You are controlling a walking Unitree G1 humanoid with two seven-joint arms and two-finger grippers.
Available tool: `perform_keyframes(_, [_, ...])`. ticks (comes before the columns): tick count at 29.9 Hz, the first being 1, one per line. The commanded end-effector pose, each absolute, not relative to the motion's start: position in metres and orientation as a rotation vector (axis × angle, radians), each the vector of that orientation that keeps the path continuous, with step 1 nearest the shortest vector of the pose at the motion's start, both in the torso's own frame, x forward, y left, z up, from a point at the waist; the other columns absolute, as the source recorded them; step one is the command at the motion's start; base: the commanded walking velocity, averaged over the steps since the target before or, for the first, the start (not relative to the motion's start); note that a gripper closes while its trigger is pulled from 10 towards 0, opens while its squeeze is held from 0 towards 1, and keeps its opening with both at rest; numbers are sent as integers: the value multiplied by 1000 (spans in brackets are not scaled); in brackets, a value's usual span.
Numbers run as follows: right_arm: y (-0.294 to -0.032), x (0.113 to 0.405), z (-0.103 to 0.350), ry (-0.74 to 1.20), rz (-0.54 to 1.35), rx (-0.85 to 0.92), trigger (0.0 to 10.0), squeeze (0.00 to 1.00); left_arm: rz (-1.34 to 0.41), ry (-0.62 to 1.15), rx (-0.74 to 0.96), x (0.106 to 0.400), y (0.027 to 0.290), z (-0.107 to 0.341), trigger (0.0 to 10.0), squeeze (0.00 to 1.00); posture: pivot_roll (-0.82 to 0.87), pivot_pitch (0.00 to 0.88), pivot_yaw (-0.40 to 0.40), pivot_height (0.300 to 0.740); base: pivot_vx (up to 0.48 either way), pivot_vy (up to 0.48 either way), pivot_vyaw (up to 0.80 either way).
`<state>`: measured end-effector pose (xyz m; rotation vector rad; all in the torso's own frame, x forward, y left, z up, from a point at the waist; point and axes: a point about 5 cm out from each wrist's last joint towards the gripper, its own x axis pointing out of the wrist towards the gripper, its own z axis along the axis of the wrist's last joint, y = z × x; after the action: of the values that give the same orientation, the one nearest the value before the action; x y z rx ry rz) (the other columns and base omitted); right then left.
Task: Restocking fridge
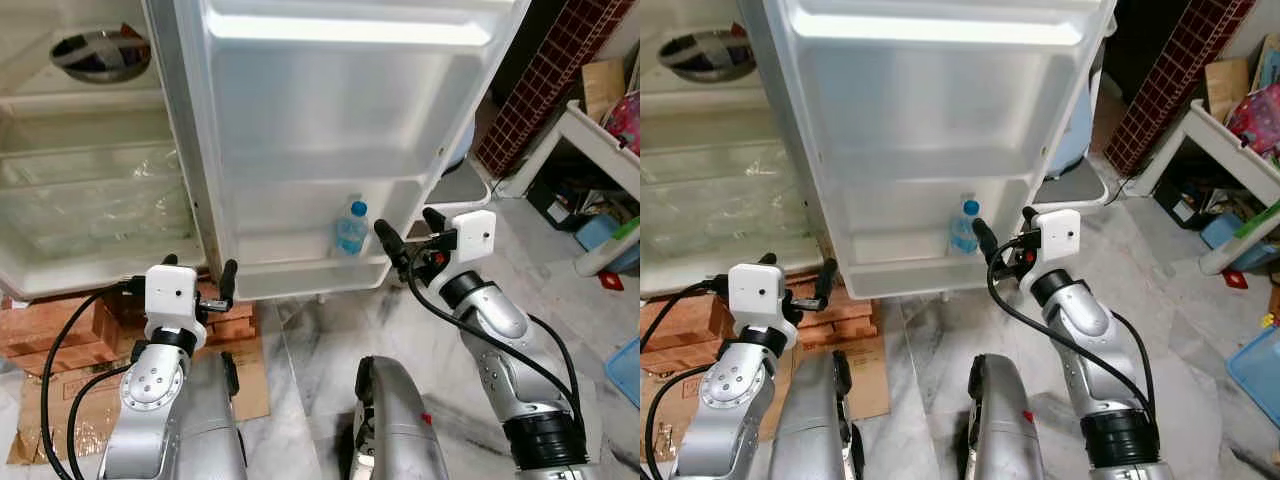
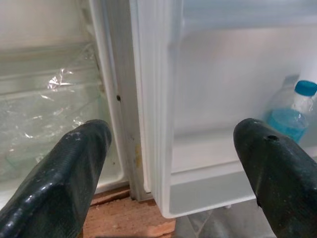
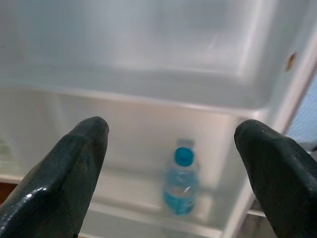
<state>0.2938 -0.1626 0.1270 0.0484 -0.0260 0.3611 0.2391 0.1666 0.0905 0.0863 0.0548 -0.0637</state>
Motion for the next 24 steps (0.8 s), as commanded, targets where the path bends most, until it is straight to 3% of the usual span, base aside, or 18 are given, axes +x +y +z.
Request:
perform_keyframes(1, [-174,292,125,-17,308,31,10000,0,-66,67,91,238,165,88,10000,0,40,64,-82,640,0,0,0])
perform_keyframes(12, [-167,262,91,104,244,69,10000,0,-92,74,91,240,160,86,10000,0,37,41,-78,683,0,0,0])
perform_keyframes(24, [-175,264,87,136,178,94,10000,0,-94,66,97,242,159,87,10000,0,35,37,-78,735,0,0,0])
